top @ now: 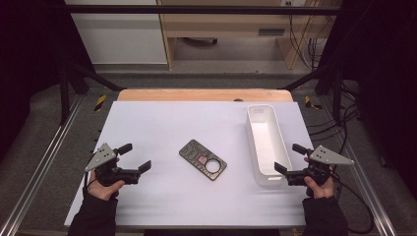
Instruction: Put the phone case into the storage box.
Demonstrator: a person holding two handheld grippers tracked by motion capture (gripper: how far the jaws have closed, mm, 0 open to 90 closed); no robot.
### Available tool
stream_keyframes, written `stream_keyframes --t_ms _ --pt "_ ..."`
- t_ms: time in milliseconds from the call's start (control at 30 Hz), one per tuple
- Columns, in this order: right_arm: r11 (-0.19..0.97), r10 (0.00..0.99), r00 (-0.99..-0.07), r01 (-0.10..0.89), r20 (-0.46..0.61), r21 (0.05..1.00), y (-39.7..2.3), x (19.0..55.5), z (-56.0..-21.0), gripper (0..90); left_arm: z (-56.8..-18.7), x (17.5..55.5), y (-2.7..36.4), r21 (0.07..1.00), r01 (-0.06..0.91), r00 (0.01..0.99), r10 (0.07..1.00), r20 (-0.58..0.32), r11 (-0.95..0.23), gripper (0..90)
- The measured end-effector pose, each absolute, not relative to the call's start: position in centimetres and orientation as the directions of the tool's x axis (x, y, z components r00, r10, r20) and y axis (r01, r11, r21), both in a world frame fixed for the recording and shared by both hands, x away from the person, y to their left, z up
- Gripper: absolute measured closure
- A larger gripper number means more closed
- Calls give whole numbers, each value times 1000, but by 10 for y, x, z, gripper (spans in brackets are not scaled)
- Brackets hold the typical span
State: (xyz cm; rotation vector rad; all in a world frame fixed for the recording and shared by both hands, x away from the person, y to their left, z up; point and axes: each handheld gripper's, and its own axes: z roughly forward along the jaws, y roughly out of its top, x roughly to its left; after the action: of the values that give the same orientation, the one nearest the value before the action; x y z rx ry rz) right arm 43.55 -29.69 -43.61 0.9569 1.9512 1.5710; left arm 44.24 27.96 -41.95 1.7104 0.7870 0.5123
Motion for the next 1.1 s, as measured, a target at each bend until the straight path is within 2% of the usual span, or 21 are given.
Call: stream_keyframes --t_ms 1100 --pt "124 752 -657 221 54 967 -297 433 -433 3 -403 445 249 943 270 701 711 -54 -194 3"
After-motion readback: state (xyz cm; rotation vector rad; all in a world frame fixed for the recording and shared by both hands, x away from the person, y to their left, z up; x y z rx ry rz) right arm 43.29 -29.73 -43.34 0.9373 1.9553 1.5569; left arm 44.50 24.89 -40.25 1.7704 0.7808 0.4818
